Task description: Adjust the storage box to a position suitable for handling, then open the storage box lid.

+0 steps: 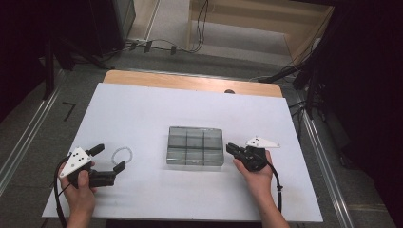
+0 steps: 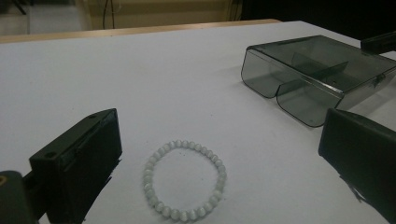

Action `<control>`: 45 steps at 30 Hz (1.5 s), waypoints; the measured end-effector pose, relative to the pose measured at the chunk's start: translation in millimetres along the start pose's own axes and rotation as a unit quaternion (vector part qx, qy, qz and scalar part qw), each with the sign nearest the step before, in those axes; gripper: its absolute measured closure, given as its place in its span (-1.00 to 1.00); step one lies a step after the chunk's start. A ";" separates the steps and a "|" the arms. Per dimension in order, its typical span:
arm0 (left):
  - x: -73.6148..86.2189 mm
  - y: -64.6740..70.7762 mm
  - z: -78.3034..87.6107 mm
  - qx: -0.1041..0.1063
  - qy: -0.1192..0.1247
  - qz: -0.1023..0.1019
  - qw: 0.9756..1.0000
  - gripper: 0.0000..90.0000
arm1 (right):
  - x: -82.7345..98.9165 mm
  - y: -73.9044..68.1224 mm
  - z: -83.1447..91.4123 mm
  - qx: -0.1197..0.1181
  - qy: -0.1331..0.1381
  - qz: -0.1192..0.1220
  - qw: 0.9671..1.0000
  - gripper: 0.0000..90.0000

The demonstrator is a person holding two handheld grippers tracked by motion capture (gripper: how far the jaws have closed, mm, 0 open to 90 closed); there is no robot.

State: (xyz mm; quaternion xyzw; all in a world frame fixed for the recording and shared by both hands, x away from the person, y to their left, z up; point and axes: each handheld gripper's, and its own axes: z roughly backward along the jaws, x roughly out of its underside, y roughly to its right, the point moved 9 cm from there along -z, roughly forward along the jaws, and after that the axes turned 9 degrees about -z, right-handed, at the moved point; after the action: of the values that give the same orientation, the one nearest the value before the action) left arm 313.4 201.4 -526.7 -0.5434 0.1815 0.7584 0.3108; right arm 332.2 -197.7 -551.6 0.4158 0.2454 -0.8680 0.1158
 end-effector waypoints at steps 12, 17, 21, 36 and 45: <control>-14.9 12.9 -2.1 0.009 0.007 -0.021 1.000 -1.00 | -18.4 -29.2 9.2 -0.038 0.024 0.012 0.999 -0.36; -21.9 22.4 -3.4 0.016 0.009 -0.021 1.000 -1.00 | -24.3 -42.4 11.8 -0.052 0.034 0.019 0.998 -0.68; -28.6 32.0 -5.5 0.025 0.011 -0.025 0.999 -1.00 | -26.9 -51.6 15.4 -0.075 0.041 0.027 0.996 -0.94; -40.6 70.5 -21.2 0.086 0.020 -0.023 0.996 -1.00 | -25.1 -81.9 19.5 -0.124 0.044 0.062 0.989 -1.00; -44.5 91.4 -28.9 0.119 0.023 -0.017 0.992 -1.00 | -19.2 -96.6 15.1 -0.144 0.034 0.078 0.986 -1.00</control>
State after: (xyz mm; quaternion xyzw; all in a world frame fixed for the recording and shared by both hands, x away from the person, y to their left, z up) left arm 282.6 103.7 -500.6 -0.5227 0.2684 0.7131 0.3824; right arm 295.1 -123.3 -496.7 0.4416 0.3384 -0.7975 0.2332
